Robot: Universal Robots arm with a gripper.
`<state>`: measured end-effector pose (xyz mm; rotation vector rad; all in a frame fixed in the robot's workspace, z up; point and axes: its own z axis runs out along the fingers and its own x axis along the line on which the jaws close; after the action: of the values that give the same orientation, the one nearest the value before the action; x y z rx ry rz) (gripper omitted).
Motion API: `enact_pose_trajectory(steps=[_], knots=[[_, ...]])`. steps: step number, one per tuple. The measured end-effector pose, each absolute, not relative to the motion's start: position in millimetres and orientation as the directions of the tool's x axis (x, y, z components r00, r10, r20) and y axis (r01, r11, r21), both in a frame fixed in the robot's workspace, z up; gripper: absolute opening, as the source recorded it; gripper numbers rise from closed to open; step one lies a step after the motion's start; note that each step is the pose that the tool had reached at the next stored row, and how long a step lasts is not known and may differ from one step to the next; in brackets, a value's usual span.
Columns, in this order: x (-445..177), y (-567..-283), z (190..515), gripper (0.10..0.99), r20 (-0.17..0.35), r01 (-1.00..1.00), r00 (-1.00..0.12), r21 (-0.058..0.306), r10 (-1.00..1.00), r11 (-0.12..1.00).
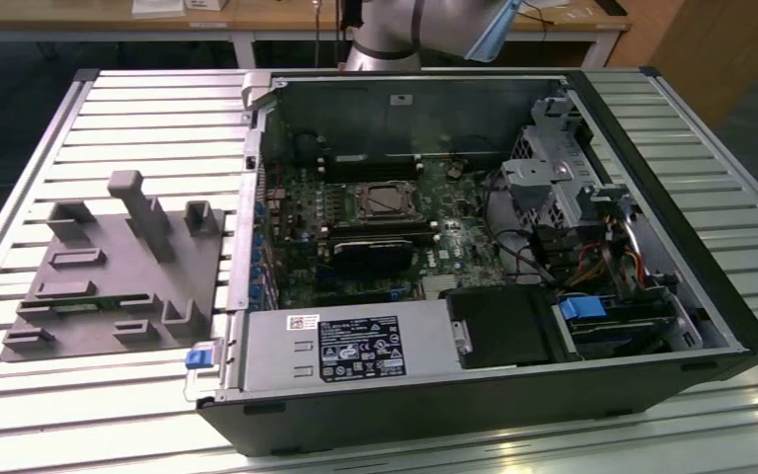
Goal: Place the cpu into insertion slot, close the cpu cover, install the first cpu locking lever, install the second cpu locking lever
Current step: 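Install the second cpu locking lever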
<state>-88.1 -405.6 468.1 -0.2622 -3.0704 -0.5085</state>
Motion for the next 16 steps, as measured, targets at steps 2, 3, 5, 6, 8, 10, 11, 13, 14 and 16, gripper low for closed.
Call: enact_pose_trajectory(steps=[2, 3, 5, 6, 8, 10, 11, 13, 14, 16], knots=[[-88, -406, 477, 0.102, 0.045, 0.168, -0.986, 0.319, 0.162, 0.933], [-88, -406, 482, 0.102, 0.045, 0.168, -0.986, 0.319, 0.162, 0.933], [-88, -406, 491, 0.102, 0.045, 0.168, -0.986, 0.319, 0.162, 0.933], [-88, -406, 491, 0.102, 0.045, 0.168, -0.986, 0.319, 0.162, 0.933], [-88, -406, 488, 0.102, 0.045, 0.168, -0.986, 0.319, 0.162, 0.933], [-88, -406, 486, 0.102, 0.045, 0.168, -0.986, 0.319, 0.162, 0.933], [-88, -406, 486, 0.102, 0.045, 0.168, -0.986, 0.319, 0.162, 0.933], [-88, -406, 486, 0.102, 0.045, 0.168, -0.986, 0.319, 0.162, 0.933], [-88, -406, 486, 0.102, 0.045, 0.168, -0.986, 0.319, 0.162, 0.933], [-88, -406, 486, 0.102, 0.045, 0.168, -0.986, 0.319, 0.162, 0.933]])
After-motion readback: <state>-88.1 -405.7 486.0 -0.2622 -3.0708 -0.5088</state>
